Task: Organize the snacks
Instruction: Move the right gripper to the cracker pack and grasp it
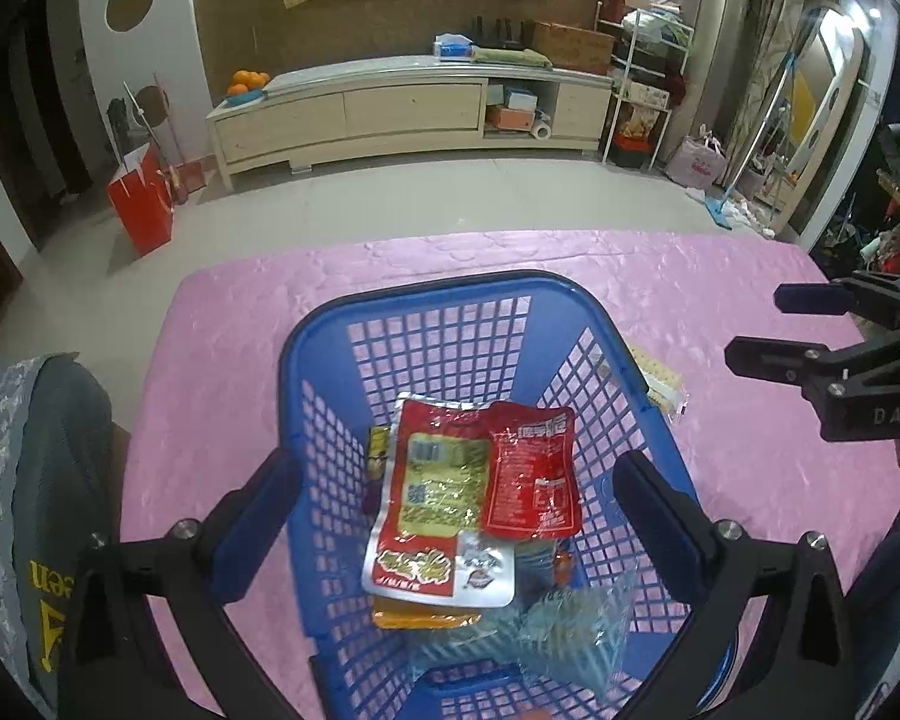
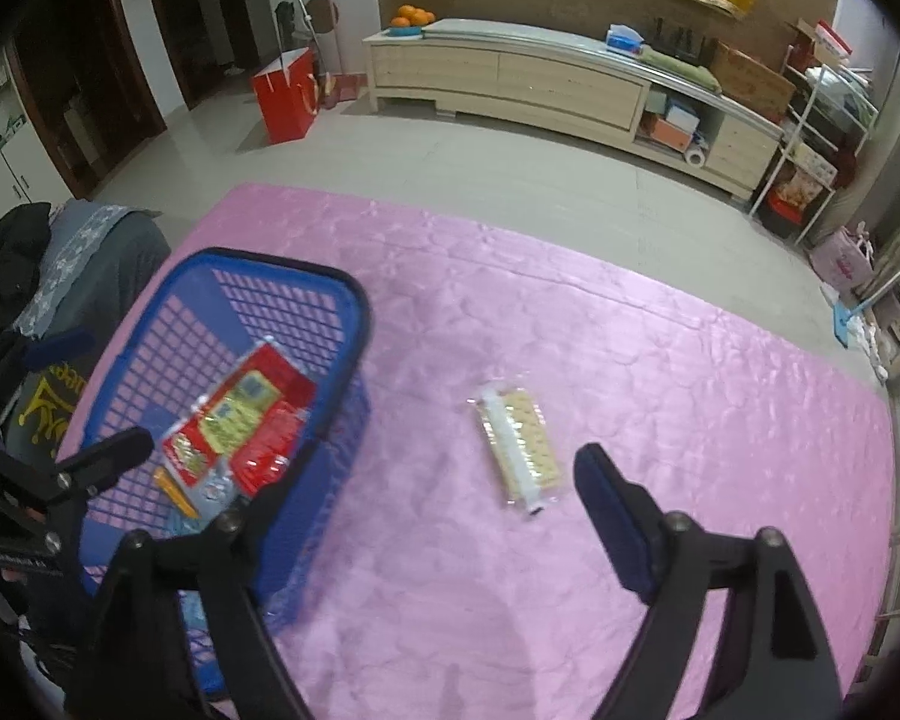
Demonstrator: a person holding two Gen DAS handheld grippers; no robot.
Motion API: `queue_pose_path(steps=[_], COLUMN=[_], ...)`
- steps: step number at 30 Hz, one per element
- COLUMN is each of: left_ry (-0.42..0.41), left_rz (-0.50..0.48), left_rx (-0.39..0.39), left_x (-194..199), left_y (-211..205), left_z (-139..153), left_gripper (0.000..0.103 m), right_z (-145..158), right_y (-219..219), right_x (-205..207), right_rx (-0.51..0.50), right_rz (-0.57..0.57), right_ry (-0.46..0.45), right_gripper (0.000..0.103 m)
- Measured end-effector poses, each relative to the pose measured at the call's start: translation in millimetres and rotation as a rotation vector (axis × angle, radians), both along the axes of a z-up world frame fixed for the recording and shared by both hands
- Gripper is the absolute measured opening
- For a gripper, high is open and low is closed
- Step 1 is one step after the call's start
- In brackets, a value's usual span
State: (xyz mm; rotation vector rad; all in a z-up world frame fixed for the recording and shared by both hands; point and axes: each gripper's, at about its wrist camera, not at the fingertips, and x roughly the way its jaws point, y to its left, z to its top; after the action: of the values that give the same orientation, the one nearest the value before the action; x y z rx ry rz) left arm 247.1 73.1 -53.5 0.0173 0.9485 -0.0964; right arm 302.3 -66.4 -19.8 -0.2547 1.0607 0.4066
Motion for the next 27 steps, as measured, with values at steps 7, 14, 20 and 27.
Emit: queue_pose_path(steps=[7,14,20,27], left_ry=[0.063,0.116,0.150,0.178], left_rz=[0.046,0.088,0.104,0.095], left_rx=[-0.010,-0.039,-0.027,-0.001], left_x=[20.9,40.0,54.3,69.0], left_y=[-7.8,-3.4,-3.2,-10.3], left_z=[-18.0,-35.0,-49.6,-60.8], left_gripper=[0.102,0.102,0.102,0.102], right_z=[-37.6,-76.1,-108.5,-141.4], right_y=[-14.7,-16.4,-13.8,-13.8], right_x=[22.0,45.6,63.5,79.1], right_rx=[-0.022,-0.087,-0.084,-0.069], right_rz=[0.011,0.078,0.124,0.149], right_ry=[0.049,0.073,0.120,0.153], right_gripper=[0.095,0.095,0.095,0.095])
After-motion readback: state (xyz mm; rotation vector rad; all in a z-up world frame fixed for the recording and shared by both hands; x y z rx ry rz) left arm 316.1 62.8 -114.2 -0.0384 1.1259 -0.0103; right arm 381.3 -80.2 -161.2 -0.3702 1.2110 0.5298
